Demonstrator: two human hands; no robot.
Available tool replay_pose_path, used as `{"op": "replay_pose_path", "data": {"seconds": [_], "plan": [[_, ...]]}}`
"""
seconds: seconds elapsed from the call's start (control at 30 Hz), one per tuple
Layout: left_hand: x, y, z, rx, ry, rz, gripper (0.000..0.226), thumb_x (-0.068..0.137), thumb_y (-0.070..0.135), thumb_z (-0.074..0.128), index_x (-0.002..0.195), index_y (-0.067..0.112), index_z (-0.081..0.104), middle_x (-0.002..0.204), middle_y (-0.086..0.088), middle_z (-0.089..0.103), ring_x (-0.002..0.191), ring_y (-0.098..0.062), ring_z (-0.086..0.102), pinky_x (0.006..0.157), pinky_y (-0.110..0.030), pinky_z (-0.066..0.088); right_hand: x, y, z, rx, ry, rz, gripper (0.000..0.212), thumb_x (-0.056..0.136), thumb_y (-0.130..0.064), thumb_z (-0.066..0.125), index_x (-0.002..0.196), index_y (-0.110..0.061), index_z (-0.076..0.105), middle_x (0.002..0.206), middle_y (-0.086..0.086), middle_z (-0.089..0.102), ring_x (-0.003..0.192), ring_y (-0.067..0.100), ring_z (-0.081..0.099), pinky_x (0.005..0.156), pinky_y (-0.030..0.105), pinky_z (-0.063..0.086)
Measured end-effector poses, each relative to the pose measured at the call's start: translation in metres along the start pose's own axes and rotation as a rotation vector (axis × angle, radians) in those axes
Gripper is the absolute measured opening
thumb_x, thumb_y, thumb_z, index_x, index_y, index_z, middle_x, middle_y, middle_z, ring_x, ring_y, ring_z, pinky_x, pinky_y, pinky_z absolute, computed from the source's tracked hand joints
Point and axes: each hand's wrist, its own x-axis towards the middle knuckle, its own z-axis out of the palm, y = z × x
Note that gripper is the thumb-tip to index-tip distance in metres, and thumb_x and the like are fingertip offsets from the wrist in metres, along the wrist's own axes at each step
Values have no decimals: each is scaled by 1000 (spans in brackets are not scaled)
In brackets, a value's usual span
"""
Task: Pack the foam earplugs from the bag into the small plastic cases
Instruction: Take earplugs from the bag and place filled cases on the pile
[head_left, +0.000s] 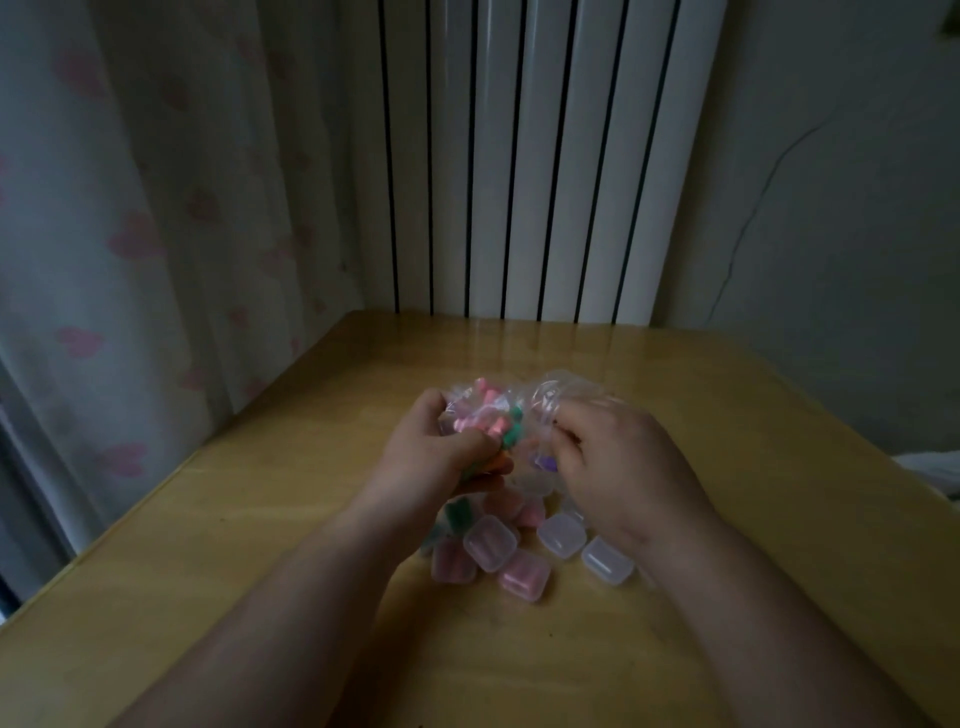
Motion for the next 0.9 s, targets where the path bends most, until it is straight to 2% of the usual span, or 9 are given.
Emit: {"op": "replay_pose_path", "data": {"seconds": [0.13, 0.23, 0.3, 0.37, 0.43, 0.57, 0.7, 0.83, 0.9], "plan": [[1, -1, 0, 90, -2, 14, 41, 76, -6, 73, 106, 18, 58, 106, -14, 69, 90, -31, 71, 73, -36, 60, 2, 0, 2, 21, -112, 67, 40, 91, -16, 54, 59, -29, 34, 72, -14, 40, 71, 9, 42, 58, 22, 28], [0, -1, 0, 80, 7, 32, 35, 79, -2, 72, 105, 17, 58, 105, -12, 69, 94, -31, 71, 80, -40, 61, 1, -3, 3, 96, -150, 103, 40, 91, -18, 57, 60, -30, 34, 75, -14, 40, 68, 6, 41, 56, 18, 28], [-1, 0, 1, 43, 1, 29, 29, 83, 1, 70, 105, 16, 59, 103, -11, 69, 91, -27, 71, 76, -34, 60, 0, -3, 6, 129, -151, 113, 42, 90, -16, 58, 60, -33, 33, 76, -16, 38, 68, 3, 39, 57, 16, 28], [-3, 1, 1, 11, -21, 11, 27, 85, 0, 67, 107, 13, 58, 104, -13, 68, 90, -29, 70, 73, -34, 61, 0, -3, 10, 178, -141, 111, 37, 89, -18, 63, 64, -37, 42, 86, -19, 45, 75, 0, 44, 64, 15, 35], [-3, 0, 2, -15, -38, -3, 28, 85, -2, 66, 108, 12, 57, 105, -15, 68, 94, -34, 70, 80, -42, 61, 0, -1, 13, 226, -124, 140, 25, 88, -23, 67, 74, -38, 53, 101, -21, 52, 87, 0, 52, 72, 19, 44], [-1, -1, 0, -28, -35, -16, 29, 85, -3, 66, 108, 14, 58, 106, -16, 68, 93, -34, 70, 82, -44, 60, -2, -3, 12, 349, -119, 197, 12, 86, -27, 69, 94, -36, 66, 96, -20, 61, 84, -2, 60, 65, 15, 48], [2, -2, 0, -36, -13, -24, 30, 84, -5, 65, 107, 13, 58, 108, -20, 65, 92, -35, 69, 80, -43, 60, -2, -4, 13, 429, -137, 253, 13, 85, -27, 71, 92, -36, 65, 90, -18, 65, 79, -4, 62, 57, 9, 46], [1, -1, 2, -50, -10, -27, 31, 84, -6, 65, 109, 10, 56, 107, -20, 65, 89, -33, 69, 78, -42, 60, -1, -3, 17, 500, -129, 255, 26, 84, -25, 71, 107, -35, 67, 98, -17, 68, 88, -1, 64, 71, 18, 55], [0, 0, 1, -52, -21, -30, 32, 85, -5, 65, 112, 10, 56, 108, -19, 65, 91, -34, 69, 79, -42, 60, -1, -3, 17, 528, -123, 227, 23, 88, -27, 68, 109, -36, 69, 102, -18, 68, 92, -1, 64, 75, 21, 56]]}}
